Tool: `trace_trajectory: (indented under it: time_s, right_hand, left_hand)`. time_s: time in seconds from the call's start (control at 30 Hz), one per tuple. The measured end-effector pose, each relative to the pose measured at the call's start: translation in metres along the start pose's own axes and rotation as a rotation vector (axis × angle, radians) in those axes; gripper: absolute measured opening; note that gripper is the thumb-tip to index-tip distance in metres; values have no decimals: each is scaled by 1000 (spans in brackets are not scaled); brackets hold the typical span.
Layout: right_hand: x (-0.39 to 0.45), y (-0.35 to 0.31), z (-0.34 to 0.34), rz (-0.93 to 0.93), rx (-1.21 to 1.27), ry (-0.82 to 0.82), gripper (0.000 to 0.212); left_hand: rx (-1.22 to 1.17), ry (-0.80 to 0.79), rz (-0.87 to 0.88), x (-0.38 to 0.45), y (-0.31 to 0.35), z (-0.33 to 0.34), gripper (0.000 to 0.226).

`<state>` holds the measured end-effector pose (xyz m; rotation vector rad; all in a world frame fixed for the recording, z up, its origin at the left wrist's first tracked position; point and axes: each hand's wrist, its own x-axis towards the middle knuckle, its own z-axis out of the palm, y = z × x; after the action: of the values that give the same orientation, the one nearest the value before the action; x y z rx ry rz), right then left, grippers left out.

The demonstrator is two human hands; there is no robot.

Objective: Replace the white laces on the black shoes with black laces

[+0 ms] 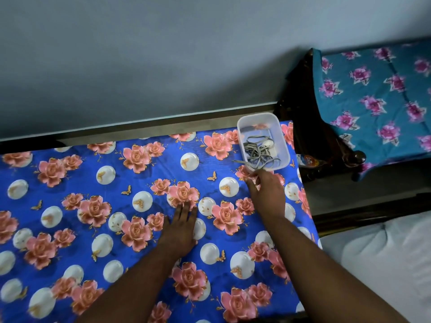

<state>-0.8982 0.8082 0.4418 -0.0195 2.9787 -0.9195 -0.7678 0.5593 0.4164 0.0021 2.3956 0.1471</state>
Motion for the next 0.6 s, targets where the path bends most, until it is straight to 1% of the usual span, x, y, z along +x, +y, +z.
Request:
trace_trajectory:
  time_s: [0.07, 0.13, 0.17, 0.23, 0.3, 0.37, 0.47, 0.53, 0.6]
  right_hand:
    - [17, -3, 0, -57, -185, 40, 35]
    - [32, -8, -1, -61, -357, 24, 45]
    - [38, -9, -1, -69, -412, -7, 44]
    - [45, -10, -4, -82, -460, -76, 34]
    - [50, -9, -5, -63, -428, -97, 27]
    - [51, -7, -6, -18, -352, -87, 24]
    - [54, -3, -8, 68, -191, -54, 24]
    - [60, 1, -14, 135, -56, -5, 25]
    - [69, 3, -26, 183, 24, 44, 28]
  left_hand:
    - [4, -2, -2, 0, 0, 0, 106]
    - [16, -1, -3, 0, 0, 0, 106]
    - [24, -1, -4, 1, 1, 0, 106]
    - [25, 0, -5, 1, 1, 0, 107]
    - [18, -7, -7, 1, 0, 0, 107]
    - [16, 4, -7, 1, 0, 1, 108]
    - [1, 3, -6, 1, -1, 1, 108]
    - [-3, 0, -8, 1, -1, 1, 108]
    - [-15, 6, -6, -1, -1, -1, 107]
